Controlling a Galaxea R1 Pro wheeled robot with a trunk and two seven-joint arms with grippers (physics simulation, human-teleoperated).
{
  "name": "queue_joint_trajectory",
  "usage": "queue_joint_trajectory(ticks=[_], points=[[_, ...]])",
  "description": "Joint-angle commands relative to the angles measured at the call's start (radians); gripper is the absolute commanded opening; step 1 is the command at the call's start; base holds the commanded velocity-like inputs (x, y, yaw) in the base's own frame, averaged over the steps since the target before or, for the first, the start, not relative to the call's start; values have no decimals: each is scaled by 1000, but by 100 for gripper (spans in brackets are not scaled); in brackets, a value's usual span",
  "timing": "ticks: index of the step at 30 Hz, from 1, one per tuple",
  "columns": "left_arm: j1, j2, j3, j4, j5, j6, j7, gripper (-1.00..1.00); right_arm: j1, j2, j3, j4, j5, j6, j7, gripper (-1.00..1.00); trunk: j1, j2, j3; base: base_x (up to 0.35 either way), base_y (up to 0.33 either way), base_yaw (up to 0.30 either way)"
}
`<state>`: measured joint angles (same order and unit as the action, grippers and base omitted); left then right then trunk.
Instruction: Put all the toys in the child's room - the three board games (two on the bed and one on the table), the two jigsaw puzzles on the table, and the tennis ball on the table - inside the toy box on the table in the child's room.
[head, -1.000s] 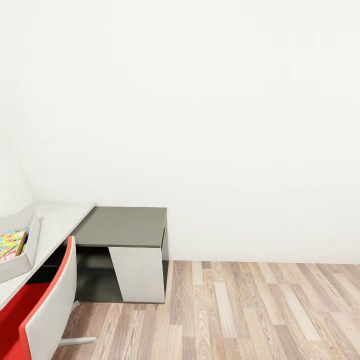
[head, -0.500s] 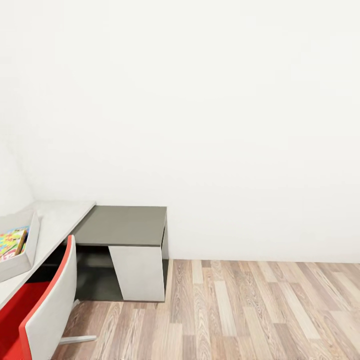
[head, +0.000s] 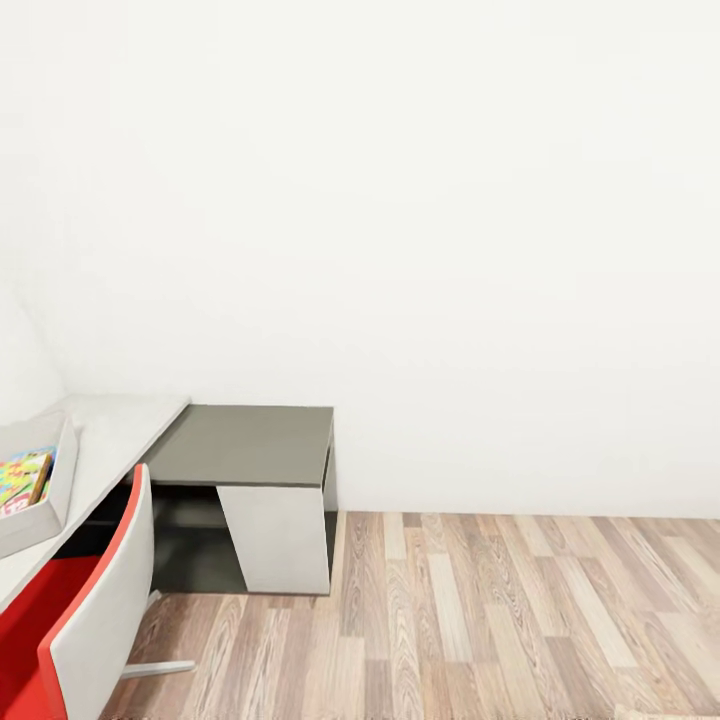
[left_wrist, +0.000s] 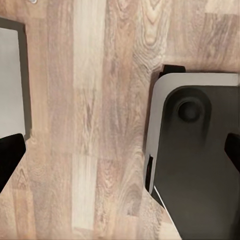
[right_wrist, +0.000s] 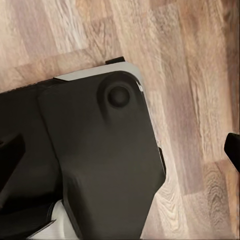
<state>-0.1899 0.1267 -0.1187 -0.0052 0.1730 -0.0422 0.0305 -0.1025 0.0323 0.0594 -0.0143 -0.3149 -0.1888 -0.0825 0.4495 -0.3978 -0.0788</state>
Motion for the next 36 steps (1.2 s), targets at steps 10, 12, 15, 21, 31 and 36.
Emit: queue_joint_trajectory(ticks=[10, 12, 15, 21, 31, 36], points=[[4, -28, -9, 1, 10, -11, 4, 100, 0, -8, 7, 0, 7, -4, -73, 100, 1, -2, -19, 0, 0, 0], [5, -30, -9, 1, 10, -11, 4, 100, 0, -9, 7, 0, 7, -5, -76, 100, 1, -2, -21, 0, 0, 0], [6, -32, -9, 1, 10, -11, 4, 100, 0, -10, 7, 0, 6, -6, -77, 100, 1, -2, -22, 0, 0, 0], [12, -36, -9, 1, 10, -12, 16, 100, 0, -14, 5, 1, 3, -6, -79, 100, 1, -2, -23, 0, 0, 0], [16, -54, -8, 1, 12, -16, 119, 100, 0, -59, 5, 0, 2, -6, -81, 100, 1, -2, -23, 0, 0, 0], [16, -54, -7, 0, 9, -17, 131, 100, 0, -69, 6, 0, 2, -6, -82, 100, 1, -2, -23, 0, 0, 0]])
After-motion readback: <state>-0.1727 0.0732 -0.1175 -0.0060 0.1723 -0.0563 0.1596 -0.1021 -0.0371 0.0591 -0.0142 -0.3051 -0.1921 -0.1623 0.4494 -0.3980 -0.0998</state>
